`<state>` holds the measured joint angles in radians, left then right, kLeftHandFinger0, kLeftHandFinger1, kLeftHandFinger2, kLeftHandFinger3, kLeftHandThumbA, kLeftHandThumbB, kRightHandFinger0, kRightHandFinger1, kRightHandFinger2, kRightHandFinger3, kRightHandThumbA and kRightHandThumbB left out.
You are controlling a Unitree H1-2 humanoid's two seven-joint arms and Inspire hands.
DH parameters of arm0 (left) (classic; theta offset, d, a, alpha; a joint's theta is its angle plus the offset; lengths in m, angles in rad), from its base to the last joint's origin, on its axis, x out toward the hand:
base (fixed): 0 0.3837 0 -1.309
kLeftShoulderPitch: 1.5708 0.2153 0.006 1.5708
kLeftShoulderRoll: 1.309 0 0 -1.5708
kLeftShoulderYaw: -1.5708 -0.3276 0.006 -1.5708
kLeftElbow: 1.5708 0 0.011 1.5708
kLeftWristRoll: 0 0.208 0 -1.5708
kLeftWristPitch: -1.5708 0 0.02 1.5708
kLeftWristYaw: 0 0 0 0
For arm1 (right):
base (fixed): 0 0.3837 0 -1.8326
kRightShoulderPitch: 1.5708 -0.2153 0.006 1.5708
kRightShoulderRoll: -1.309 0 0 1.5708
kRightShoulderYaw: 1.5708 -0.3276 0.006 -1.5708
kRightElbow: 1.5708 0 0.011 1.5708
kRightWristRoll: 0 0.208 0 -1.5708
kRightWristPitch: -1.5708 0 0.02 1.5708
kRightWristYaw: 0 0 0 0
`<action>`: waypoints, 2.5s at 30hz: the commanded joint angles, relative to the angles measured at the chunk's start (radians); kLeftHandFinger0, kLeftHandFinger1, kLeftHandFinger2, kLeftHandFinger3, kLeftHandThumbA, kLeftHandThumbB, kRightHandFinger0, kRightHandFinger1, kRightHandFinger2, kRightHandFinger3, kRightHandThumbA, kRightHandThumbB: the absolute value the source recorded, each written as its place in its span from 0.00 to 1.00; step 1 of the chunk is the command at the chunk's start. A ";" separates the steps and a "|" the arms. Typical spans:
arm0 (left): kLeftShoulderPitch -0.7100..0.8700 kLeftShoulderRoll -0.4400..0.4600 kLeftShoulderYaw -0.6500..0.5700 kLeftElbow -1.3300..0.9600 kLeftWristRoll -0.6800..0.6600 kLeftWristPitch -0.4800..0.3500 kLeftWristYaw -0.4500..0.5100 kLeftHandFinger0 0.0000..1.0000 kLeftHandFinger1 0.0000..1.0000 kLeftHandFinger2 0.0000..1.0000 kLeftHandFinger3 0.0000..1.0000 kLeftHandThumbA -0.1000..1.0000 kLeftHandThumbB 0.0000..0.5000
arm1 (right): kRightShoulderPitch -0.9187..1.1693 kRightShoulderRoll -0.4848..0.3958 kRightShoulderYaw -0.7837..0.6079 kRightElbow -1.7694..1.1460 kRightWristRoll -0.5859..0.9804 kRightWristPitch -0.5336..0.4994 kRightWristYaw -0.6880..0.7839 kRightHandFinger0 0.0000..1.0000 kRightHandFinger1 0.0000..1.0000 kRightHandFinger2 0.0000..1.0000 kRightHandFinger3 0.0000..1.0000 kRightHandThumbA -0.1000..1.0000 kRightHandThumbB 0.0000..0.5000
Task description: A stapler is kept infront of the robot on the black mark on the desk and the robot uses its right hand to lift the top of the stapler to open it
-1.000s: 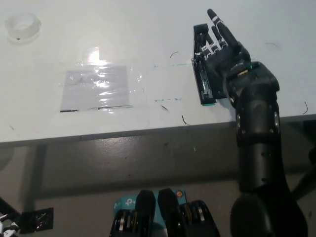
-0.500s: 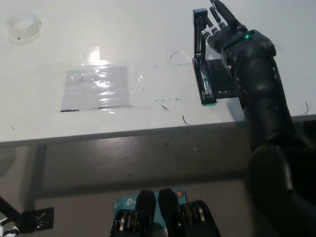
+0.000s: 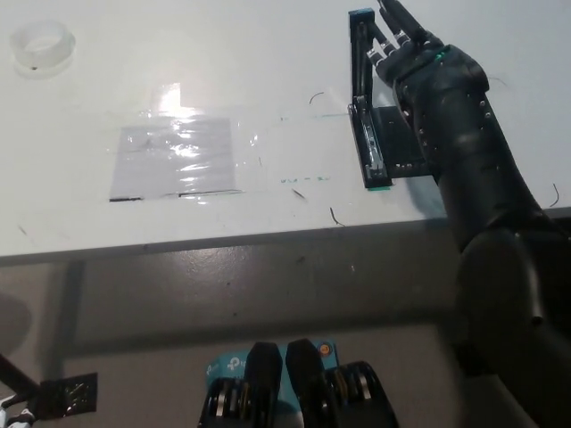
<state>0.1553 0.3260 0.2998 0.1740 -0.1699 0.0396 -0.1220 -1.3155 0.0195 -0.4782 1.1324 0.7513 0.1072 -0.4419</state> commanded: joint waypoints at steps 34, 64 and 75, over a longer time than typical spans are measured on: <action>-0.016 0.029 0.026 -0.014 -0.023 -0.025 -0.004 0.46 0.54 0.69 0.82 0.75 0.34 | 0.764 0.149 0.271 -1.173 0.329 0.363 -0.079 0.79 0.83 0.92 1.00 1.00 0.25; -0.021 0.034 0.037 -0.036 -0.027 -0.004 -0.004 0.47 0.54 0.69 0.81 0.75 0.28 | 1.149 -0.211 0.292 -1.167 0.038 0.155 0.196 0.75 0.82 0.85 1.00 1.00 0.43; -0.032 0.034 0.040 -0.015 -0.028 -0.005 -0.002 0.48 0.53 0.68 0.79 0.73 0.21 | 1.166 -0.204 0.278 -0.936 -0.120 -0.074 0.307 0.61 0.67 0.72 0.83 0.97 0.52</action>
<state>0.1326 0.3306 0.3282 0.1694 -0.1882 0.0437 -0.1222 -0.1251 -0.1786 -0.1859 0.1677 0.7447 0.2087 -0.2477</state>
